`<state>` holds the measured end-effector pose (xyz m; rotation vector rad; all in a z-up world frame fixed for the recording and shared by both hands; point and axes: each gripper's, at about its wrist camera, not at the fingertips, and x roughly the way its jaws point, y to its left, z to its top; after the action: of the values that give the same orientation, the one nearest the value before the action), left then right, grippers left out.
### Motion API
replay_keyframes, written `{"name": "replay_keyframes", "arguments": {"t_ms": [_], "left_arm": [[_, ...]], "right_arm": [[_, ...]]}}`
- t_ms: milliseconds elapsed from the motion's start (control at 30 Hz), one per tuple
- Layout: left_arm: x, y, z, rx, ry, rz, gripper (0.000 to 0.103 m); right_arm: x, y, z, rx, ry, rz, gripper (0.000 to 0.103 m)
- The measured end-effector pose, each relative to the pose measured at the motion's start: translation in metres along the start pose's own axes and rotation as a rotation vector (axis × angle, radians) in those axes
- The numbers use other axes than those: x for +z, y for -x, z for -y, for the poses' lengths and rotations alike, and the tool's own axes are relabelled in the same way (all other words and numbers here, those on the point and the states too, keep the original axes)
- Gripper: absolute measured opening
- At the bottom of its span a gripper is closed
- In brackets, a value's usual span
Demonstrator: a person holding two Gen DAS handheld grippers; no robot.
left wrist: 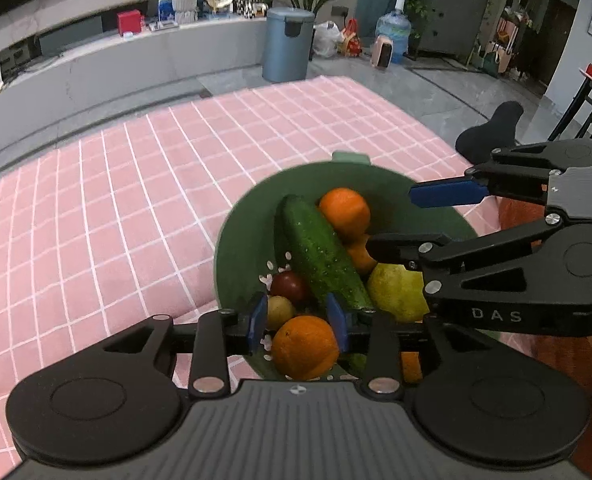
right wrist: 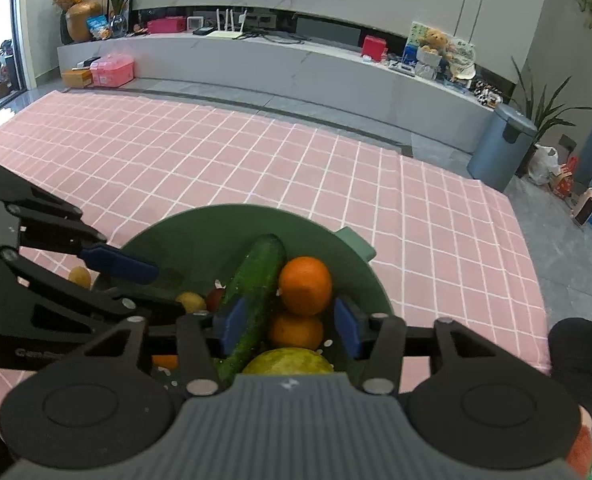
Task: Organize fruits
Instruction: 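Lower the kiwi and orange into the green colander and open both tools, then move both tools back to the two remaining kiwis on the cloth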
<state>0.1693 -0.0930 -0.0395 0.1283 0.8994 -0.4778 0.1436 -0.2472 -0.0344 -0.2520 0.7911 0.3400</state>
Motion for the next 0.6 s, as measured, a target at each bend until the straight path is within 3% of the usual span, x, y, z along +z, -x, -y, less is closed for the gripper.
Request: {"name": "replay_keyframes", "arguments": {"t_ms": [200,400,600], "left_arm": [[-0.003,0.031,0.002,0.021,-0.017,0.051,0.045],[-0.014,0.058,-0.005,0.044,-0.013,0.082,0.046],[-0.03,0.081,-0.021,0.064,0.011,0.089,0.046]], "right_arm": [[-0.002,0.021,-0.006,-0.03,-0.022,0.04,0.062],[-0.004,0.04,-0.021,-0.009,-0.02,0.083,0.063],[-0.001,0.052,-0.054,0.047,0.067,0.119,0.063]]}}
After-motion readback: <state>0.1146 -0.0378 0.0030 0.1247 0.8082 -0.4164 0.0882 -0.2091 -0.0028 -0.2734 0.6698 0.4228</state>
